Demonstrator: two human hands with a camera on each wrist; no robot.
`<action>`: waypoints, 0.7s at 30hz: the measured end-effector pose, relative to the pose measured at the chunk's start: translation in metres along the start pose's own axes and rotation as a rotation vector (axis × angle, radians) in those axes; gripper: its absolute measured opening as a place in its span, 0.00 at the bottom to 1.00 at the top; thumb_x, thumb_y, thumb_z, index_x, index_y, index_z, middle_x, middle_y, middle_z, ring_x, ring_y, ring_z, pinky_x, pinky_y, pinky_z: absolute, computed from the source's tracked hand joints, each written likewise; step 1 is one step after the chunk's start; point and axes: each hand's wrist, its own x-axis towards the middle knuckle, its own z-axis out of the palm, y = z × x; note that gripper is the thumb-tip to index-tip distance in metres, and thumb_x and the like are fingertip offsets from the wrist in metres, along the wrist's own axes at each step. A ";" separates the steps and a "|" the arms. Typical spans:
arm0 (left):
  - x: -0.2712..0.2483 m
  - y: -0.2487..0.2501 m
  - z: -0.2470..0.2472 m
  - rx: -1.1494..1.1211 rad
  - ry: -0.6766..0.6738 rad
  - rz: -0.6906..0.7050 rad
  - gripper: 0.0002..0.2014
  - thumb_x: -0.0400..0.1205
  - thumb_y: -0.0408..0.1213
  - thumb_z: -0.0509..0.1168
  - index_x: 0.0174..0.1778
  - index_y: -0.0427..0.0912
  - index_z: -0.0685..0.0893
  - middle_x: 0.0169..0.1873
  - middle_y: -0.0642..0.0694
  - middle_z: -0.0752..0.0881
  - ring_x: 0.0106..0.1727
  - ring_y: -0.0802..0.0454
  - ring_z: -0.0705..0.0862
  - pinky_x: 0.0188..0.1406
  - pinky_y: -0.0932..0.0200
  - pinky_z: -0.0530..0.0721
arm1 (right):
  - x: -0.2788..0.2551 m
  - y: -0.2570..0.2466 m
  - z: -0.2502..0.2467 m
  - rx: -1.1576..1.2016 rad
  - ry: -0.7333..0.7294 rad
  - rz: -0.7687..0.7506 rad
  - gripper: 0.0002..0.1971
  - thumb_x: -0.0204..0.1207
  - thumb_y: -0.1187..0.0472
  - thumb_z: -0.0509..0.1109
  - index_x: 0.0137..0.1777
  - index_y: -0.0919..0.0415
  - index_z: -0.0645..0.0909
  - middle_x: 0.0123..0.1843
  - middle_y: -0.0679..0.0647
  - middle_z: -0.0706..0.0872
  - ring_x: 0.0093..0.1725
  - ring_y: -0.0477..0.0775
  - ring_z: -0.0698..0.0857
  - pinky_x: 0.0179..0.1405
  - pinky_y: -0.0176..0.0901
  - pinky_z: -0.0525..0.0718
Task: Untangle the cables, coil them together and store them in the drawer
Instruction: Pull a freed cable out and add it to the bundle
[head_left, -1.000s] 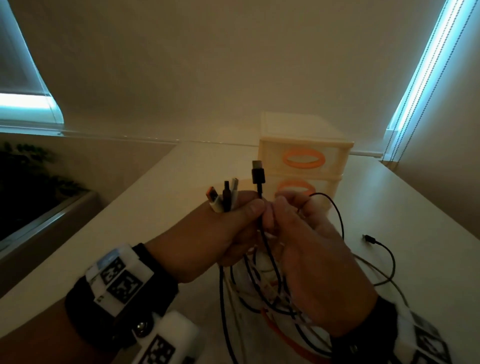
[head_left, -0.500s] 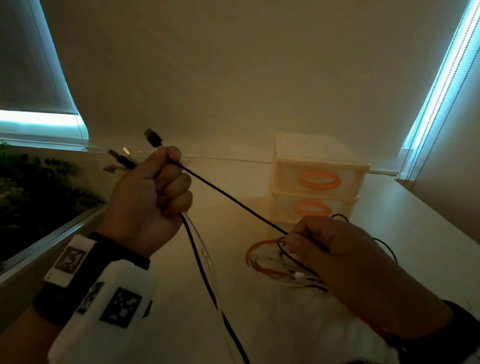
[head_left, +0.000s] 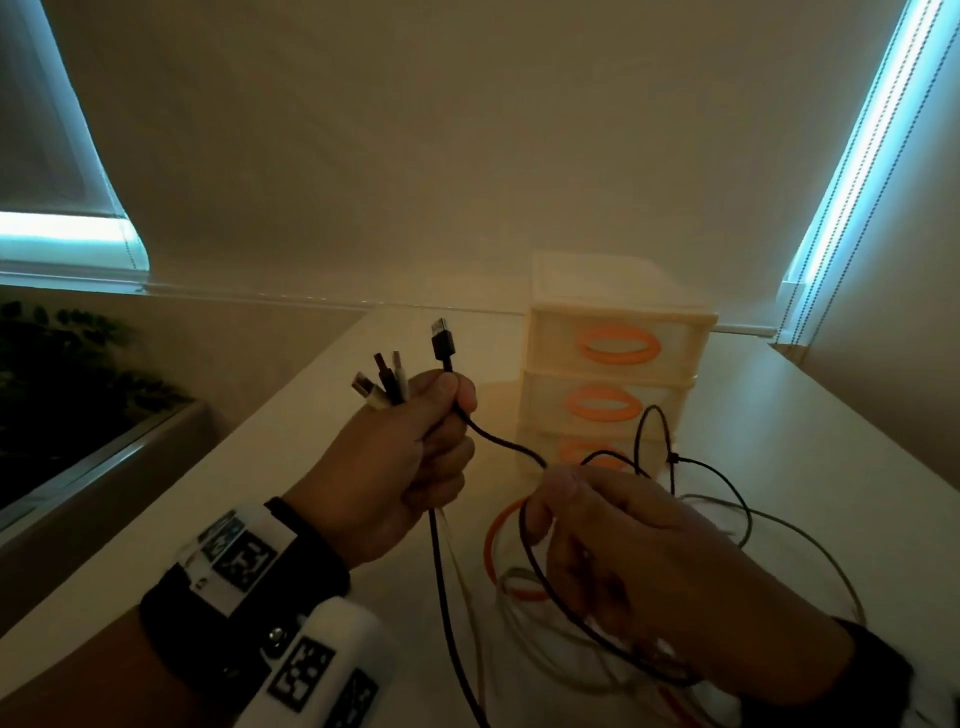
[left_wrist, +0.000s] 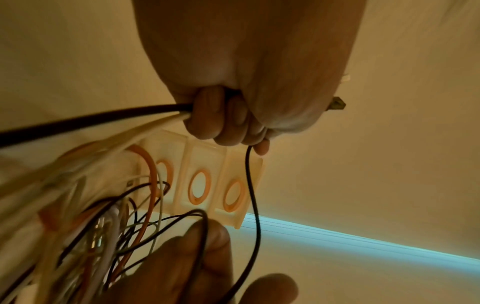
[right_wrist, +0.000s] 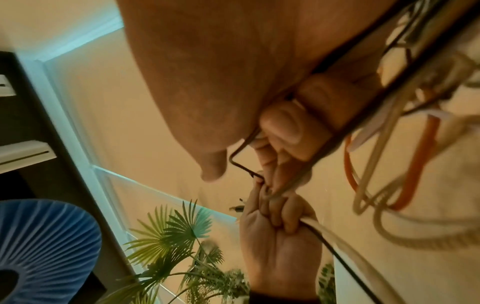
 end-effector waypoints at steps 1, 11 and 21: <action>0.001 0.000 -0.002 0.005 0.019 -0.005 0.15 0.90 0.42 0.54 0.42 0.40 0.78 0.24 0.49 0.59 0.22 0.56 0.54 0.19 0.61 0.51 | 0.000 0.002 0.003 0.067 0.005 -0.007 0.24 0.72 0.35 0.60 0.45 0.57 0.83 0.24 0.53 0.79 0.21 0.48 0.72 0.19 0.35 0.70; 0.005 0.016 -0.017 -0.261 0.156 -0.060 0.18 0.92 0.38 0.53 0.39 0.39 0.80 0.47 0.39 0.89 0.50 0.42 0.90 0.52 0.49 0.91 | 0.011 0.019 -0.002 -0.235 -0.391 0.241 0.17 0.90 0.51 0.58 0.45 0.58 0.82 0.35 0.52 0.91 0.24 0.47 0.82 0.24 0.37 0.79; -0.004 0.022 -0.010 -0.538 -0.002 -0.071 0.13 0.87 0.36 0.55 0.37 0.44 0.78 0.35 0.47 0.86 0.31 0.52 0.85 0.31 0.59 0.85 | 0.025 0.031 -0.027 -0.396 0.234 0.084 0.15 0.87 0.52 0.62 0.42 0.49 0.87 0.26 0.49 0.86 0.24 0.42 0.80 0.22 0.32 0.77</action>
